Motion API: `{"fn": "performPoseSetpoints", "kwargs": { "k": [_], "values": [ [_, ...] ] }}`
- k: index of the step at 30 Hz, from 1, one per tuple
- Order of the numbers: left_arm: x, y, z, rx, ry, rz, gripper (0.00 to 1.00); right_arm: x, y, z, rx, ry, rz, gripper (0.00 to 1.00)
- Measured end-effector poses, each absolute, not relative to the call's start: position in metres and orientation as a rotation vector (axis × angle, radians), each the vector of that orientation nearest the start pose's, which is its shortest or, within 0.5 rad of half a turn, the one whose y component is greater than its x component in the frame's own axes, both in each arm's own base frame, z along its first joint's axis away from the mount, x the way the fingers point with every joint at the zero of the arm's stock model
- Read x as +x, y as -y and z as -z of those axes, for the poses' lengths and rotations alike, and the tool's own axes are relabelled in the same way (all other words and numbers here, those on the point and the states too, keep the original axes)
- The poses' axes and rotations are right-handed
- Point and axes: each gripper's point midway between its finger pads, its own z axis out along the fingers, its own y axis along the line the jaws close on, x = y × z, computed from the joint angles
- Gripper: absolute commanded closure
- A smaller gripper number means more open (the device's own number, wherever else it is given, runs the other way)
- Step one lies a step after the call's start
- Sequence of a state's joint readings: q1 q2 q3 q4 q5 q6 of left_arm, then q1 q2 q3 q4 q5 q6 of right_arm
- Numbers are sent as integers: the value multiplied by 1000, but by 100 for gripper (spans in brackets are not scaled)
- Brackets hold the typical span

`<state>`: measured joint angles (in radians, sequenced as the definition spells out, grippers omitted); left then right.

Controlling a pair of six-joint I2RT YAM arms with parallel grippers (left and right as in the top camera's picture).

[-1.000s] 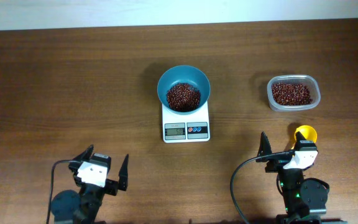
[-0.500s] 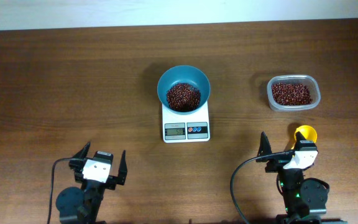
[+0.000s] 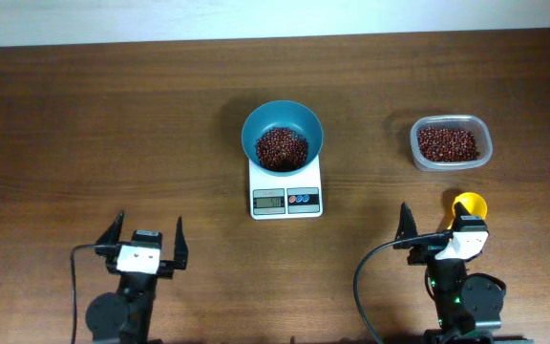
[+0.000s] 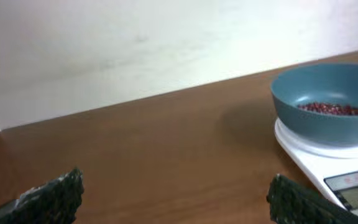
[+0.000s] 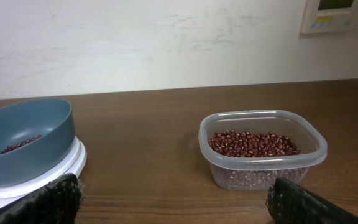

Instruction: Scoop item into bowl and weigh 50g on scale

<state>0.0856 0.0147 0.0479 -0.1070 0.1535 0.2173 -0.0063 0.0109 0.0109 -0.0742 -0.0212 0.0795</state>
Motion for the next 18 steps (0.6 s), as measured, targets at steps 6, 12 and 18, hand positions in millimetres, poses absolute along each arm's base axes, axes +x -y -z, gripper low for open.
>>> {"fn": "performPoseSetpoints", "kwargs": {
  "k": [6,12,18],
  "values": [
    [246,0,-163,163,-1625,-96,1,246,-2,-158,54,-1645,-73,1],
    [246,-1,-161,147,-1636,-93,1,246,-2,-158,54,-1644,-72,1],
    [246,-2,-161,145,-1636,-96,1,246,-2,-158,54,-1644,-72,1]
  ]
}}
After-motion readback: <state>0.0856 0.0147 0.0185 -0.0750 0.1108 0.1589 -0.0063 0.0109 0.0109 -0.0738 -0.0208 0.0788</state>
